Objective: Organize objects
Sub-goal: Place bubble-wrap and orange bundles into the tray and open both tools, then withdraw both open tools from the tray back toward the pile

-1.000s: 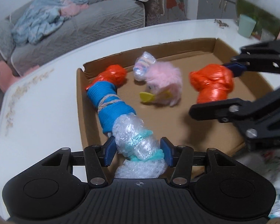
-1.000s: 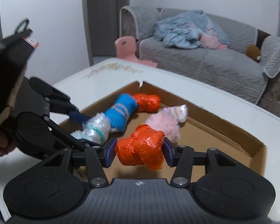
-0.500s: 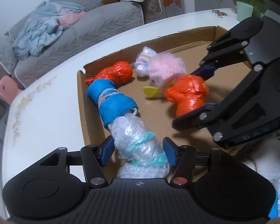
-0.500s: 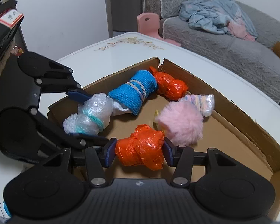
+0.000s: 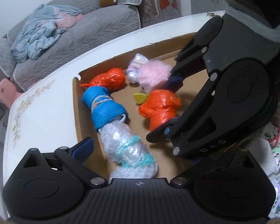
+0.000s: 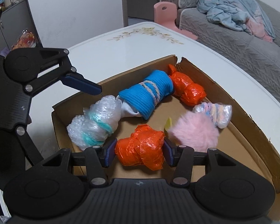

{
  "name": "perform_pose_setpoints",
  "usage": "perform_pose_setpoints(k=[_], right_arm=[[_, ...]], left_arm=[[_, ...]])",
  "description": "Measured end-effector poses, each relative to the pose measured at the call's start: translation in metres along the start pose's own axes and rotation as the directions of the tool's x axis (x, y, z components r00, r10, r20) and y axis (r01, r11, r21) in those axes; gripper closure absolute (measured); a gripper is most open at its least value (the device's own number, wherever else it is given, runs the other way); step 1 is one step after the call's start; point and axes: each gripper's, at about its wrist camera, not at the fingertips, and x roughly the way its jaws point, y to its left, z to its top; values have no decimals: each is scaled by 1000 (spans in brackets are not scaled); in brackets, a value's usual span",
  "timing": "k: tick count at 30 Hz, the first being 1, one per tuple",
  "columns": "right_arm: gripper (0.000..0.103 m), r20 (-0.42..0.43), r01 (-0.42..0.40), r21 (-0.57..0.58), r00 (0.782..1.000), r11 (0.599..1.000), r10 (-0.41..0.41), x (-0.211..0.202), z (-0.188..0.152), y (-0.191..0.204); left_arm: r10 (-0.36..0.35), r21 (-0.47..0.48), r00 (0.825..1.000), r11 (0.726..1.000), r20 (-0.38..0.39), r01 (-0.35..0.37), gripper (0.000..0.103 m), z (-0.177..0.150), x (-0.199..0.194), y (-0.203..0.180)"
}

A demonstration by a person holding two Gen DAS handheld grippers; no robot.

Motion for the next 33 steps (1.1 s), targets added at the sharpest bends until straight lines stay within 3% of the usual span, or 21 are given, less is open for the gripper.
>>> perform_pose_setpoints(k=[26, 33], right_arm=[[35, 49, 42, 29, 998, 999, -43, -30, 7, 4], [31, 68, 70, 55, 995, 996, -73, -46, -4, 1]], left_arm=[[-16, -78, 998, 997, 59, 21, 1, -9, -39, 11], [-12, -197, 997, 980, 77, 27, 1, -17, -53, 25]])
